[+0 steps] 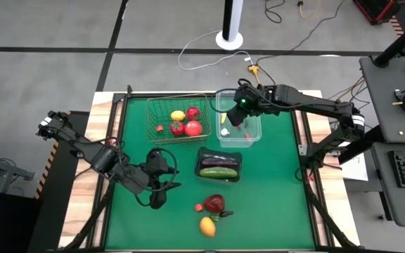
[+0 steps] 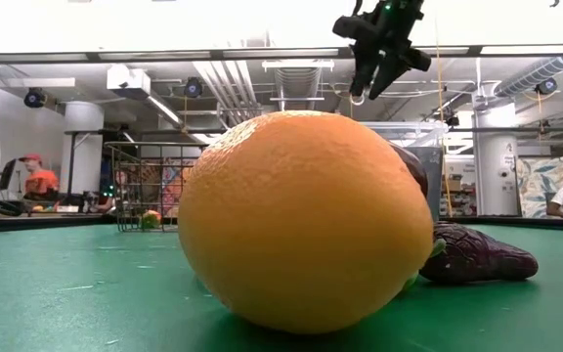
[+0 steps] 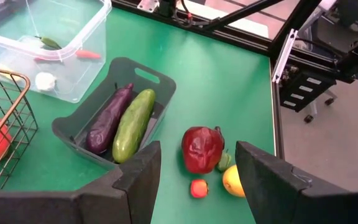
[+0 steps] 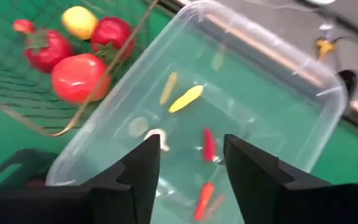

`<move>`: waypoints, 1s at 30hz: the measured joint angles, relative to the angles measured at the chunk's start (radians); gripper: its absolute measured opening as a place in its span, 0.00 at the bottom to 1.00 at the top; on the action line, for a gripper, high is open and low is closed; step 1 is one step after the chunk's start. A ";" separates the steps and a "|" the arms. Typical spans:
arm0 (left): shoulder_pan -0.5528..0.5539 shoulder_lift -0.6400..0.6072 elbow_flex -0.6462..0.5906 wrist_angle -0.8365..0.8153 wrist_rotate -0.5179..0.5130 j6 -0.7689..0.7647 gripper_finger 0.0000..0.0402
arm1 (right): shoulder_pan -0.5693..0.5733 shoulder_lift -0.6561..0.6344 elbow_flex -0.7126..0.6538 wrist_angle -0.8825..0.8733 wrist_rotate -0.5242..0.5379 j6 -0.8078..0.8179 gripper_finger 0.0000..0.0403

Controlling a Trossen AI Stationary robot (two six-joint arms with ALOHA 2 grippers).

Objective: Sort produce into baskets
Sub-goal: Put the apple into the wire basket

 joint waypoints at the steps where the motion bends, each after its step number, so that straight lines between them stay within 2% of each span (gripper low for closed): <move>1: 0.000 0.000 0.000 0.000 0.000 0.001 0.47 | 0.001 -0.001 0.004 0.001 -0.022 0.007 0.43; 5: 0.000 0.006 0.000 0.009 0.000 0.065 0.47 | 0.029 -0.023 0.018 0.005 -0.107 0.016 0.47; 14: 0.000 0.122 0.000 0.253 0.002 0.203 0.47 | 0.213 -0.099 0.027 0.005 -0.119 0.121 0.49; 19: 0.002 0.204 0.000 0.289 0.001 0.209 0.47 | 0.346 -0.117 0.026 0.005 -0.072 0.192 0.50; 24: 0.001 0.287 0.000 0.327 0.002 0.209 0.49 | 0.450 -0.105 0.026 0.005 -0.008 0.252 0.56; 30: -0.002 0.383 0.007 0.383 0.026 0.155 0.63 | 0.528 -0.074 0.022 0.004 0.039 0.305 0.65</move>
